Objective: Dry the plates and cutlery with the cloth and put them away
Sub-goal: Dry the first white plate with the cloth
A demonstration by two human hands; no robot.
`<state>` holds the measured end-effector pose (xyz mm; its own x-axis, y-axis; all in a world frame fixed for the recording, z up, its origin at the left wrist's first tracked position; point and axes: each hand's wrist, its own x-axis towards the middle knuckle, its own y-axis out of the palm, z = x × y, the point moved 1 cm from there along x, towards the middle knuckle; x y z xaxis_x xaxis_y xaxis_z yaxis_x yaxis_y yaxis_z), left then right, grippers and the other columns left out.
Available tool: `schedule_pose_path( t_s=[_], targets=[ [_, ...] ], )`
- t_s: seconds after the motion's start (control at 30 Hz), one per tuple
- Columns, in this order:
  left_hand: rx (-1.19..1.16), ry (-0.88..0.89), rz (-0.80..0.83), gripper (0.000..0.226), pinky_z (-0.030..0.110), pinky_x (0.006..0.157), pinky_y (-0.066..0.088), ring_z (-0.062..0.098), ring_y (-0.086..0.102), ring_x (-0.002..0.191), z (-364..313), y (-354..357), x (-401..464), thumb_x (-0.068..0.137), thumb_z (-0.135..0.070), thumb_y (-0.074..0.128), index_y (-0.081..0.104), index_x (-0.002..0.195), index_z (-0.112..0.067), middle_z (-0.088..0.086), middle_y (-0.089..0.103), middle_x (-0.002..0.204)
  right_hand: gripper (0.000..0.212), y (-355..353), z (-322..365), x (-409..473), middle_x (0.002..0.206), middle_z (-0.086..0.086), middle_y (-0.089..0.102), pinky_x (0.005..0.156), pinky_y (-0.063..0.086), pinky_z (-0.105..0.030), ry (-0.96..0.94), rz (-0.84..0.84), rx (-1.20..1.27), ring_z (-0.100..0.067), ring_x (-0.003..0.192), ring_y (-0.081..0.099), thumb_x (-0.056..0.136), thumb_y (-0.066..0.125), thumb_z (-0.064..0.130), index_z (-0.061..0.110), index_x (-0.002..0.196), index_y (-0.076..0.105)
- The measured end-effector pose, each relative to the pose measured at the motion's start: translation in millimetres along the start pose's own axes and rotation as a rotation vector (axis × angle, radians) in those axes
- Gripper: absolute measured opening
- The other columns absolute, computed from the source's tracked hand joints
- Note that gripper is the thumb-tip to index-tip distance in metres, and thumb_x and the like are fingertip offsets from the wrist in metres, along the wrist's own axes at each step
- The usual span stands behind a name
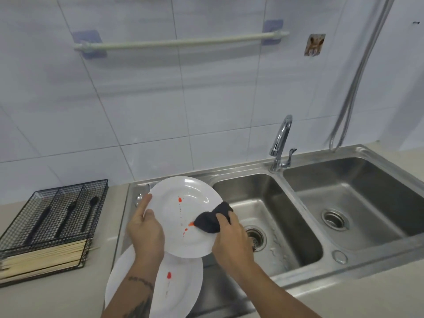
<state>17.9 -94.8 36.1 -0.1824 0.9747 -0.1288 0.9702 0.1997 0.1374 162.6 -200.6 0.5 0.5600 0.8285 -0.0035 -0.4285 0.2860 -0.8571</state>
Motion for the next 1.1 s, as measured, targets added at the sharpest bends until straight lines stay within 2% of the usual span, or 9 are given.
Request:
schedule_pose_path(
  t_s=[0.1,0.2,0.3,0.37,0.47,0.63,0.9,1.1],
  targets=[
    [0.069,0.031,-0.018,0.043,0.025,0.085,0.049,0.009,0.059,0.105,0,17,6,0.103,-0.009,0.042,0.073,0.108,-0.038,-0.021,0.061,0.119,0.048,1,2,1,0.135,-0.001,0.042,0.084,0.047,-0.04,0.013,0.018,0.056,-0.028,0.11,0.054,0.083,0.046,0.012,0.025,0.129,0.049],
    [0.127,0.075,-0.016,0.044,0.031,0.098,0.05,0.013,0.059,0.112,0,34,12,0.103,-0.009,0.041,0.073,0.109,-0.038,-0.019,0.061,0.124,0.035,3,2,3,0.126,0.0,0.046,0.084,0.048,-0.04,0.014,0.045,0.109,-0.027,0.107,0.054,0.082,0.049,0.017,0.022,0.116,0.054],
    [0.196,0.107,-0.006,0.044,0.039,0.107,0.048,0.019,0.057,0.122,-2,54,16,0.103,-0.008,0.039,0.072,0.113,-0.035,-0.014,0.059,0.132,0.037,5,2,7,0.123,-0.002,0.049,0.087,0.046,-0.04,0.008,0.059,0.163,-0.028,0.111,0.05,0.078,0.047,0.025,0.019,0.114,0.056],
    [0.242,0.135,0.013,0.043,0.042,0.11,0.046,0.023,0.057,0.126,-3,67,16,0.103,-0.008,0.039,0.071,0.115,-0.034,-0.012,0.059,0.134,0.036,8,-1,11,0.121,-0.002,0.05,0.088,0.044,-0.038,0.019,0.037,0.173,-0.028,0.113,0.048,0.079,0.047,0.017,0.019,0.114,0.057],
    [0.294,0.182,0.044,0.044,0.044,0.111,0.045,0.026,0.056,0.127,-6,85,15,0.103,-0.007,0.038,0.07,0.115,-0.034,-0.006,0.059,0.136,0.038,9,-7,19,0.12,0.0,0.052,0.088,0.045,-0.037,0.042,0.036,0.223,-0.026,0.113,0.049,0.081,0.046,0.01,0.02,0.116,0.057],
    [0.398,0.207,0.133,0.043,0.041,0.113,0.043,0.02,0.053,0.131,-7,107,12,0.104,-0.008,0.038,0.067,0.128,-0.029,-0.011,0.055,0.143,0.038,8,-17,25,0.12,-0.003,0.053,0.088,0.047,-0.038,0.07,0.082,0.311,-0.029,0.112,0.052,0.084,0.043,0.011,0.018,0.118,0.058],
    [0.527,0.265,0.2,0.046,0.042,0.112,0.043,0.023,0.053,0.131,-14,121,12,0.103,-0.007,0.035,0.063,0.135,-0.025,-0.004,0.057,0.144,0.042,4,-18,27,0.122,-0.005,0.055,0.09,0.045,-0.036,0.095,0.096,0.348,-0.028,0.114,0.051,0.086,0.043,0.008,0.019,0.124,0.057],
    [0.594,0.326,0.231,0.046,0.042,0.113,0.042,0.026,0.051,0.132,-20,122,13,0.104,-0.007,0.035,0.059,0.14,-0.021,0.001,0.055,0.146,0.034,1,-16,26,0.113,-0.007,0.056,0.091,0.043,-0.038,0.044,0.083,0.344,-0.03,0.108,0.052,0.085,0.043,0.006,0.012,0.114,0.058]
  ],
)
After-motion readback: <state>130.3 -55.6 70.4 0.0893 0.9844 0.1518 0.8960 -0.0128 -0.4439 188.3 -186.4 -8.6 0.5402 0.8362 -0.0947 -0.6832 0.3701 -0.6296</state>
